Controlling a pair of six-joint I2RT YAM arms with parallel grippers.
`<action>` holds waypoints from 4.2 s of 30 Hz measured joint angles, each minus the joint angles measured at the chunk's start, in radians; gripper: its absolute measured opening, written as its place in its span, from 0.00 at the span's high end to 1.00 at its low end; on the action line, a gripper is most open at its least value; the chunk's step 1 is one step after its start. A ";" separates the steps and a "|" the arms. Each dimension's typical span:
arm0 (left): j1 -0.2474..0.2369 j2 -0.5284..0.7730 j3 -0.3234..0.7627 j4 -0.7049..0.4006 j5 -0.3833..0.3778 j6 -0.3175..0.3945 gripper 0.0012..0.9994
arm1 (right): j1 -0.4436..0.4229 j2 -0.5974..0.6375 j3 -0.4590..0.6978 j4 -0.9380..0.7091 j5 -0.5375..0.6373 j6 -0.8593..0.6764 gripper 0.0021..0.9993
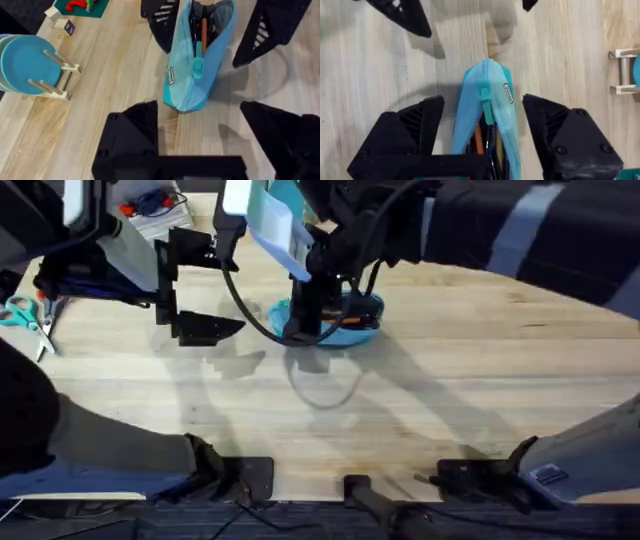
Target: Unzip the bag, pick up the pens from the table one at a time and place them inside, then zip the bag closed.
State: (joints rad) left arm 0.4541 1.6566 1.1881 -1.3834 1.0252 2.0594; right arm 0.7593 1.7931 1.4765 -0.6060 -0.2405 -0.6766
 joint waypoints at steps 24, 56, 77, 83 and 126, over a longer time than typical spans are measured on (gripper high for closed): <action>0.000 0.000 0.000 0.000 0.000 0.000 0.01 | 0.000 0.060 0.002 0.028 0.000 0.056 0.11; 0.000 0.000 0.000 0.001 0.000 0.000 0.00 | 0.000 0.059 0.002 0.056 0.000 0.105 0.84; 0.000 0.000 0.000 0.000 0.000 0.000 0.00 | 0.000 0.059 0.007 0.033 -0.007 0.105 0.97; 0.000 0.000 0.000 0.000 0.000 0.000 0.00 | 0.000 0.048 0.009 0.021 -0.007 0.105 0.97; -0.012 0.000 0.000 0.001 0.004 0.000 0.05 | 0.003 0.034 0.081 -0.175 0.035 0.109 0.97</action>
State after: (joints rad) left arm 0.4425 1.6566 1.1881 -1.3827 1.0289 2.0594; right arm 0.7628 1.8275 1.5574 -0.7807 -0.2050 -0.5678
